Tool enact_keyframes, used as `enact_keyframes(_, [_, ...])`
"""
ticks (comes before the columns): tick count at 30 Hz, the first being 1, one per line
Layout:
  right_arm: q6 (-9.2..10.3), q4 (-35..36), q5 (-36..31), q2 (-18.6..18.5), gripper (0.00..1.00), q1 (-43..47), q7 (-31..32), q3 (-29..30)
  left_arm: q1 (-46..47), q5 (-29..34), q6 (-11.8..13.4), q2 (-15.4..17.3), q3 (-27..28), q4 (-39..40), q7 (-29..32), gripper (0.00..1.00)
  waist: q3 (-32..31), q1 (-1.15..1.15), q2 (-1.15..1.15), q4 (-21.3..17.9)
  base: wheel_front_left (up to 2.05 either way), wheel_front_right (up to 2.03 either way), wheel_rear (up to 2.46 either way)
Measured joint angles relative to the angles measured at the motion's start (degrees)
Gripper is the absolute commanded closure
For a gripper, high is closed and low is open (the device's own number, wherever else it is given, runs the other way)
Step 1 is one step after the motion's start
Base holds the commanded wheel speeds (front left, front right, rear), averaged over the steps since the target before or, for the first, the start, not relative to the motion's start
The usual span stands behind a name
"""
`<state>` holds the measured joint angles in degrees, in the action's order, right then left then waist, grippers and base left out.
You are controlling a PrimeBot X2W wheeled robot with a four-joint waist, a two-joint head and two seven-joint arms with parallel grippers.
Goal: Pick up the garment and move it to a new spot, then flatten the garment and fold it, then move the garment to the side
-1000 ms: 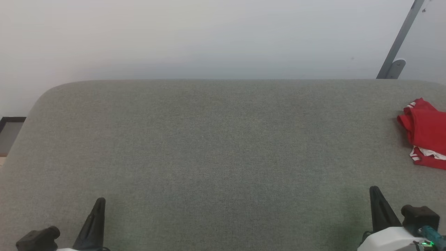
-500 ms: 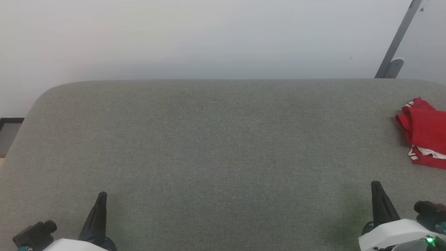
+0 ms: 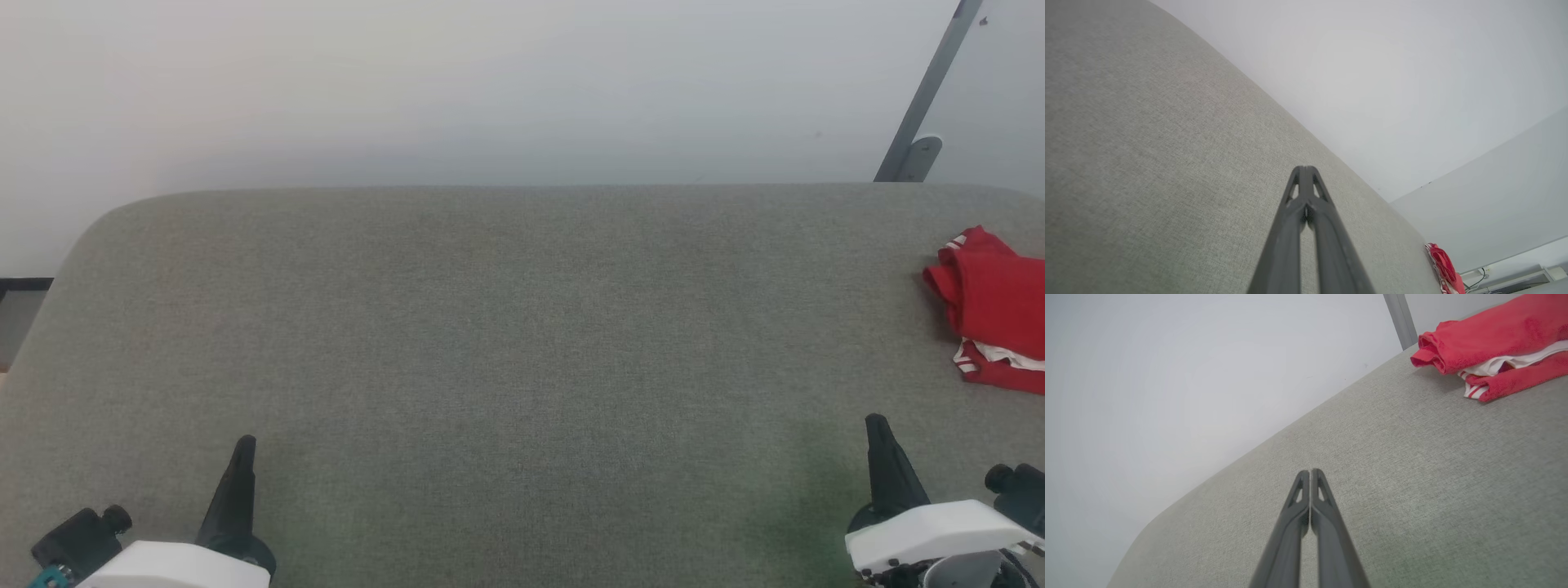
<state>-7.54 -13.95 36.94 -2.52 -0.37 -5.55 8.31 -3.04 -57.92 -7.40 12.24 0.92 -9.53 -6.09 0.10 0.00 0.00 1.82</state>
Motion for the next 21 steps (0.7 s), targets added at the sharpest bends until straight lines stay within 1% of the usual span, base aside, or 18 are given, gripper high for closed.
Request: enact_keyframes(21, [0.0,0.0,17.24,-0.07,1.0,-1.76,3.7,-0.56,2.58,-10.85,0.0,-2.65,1.46,-1.47,3.59,1.0,0.02,0.0,0.0,-0.43,0.0,0.0,0.0])
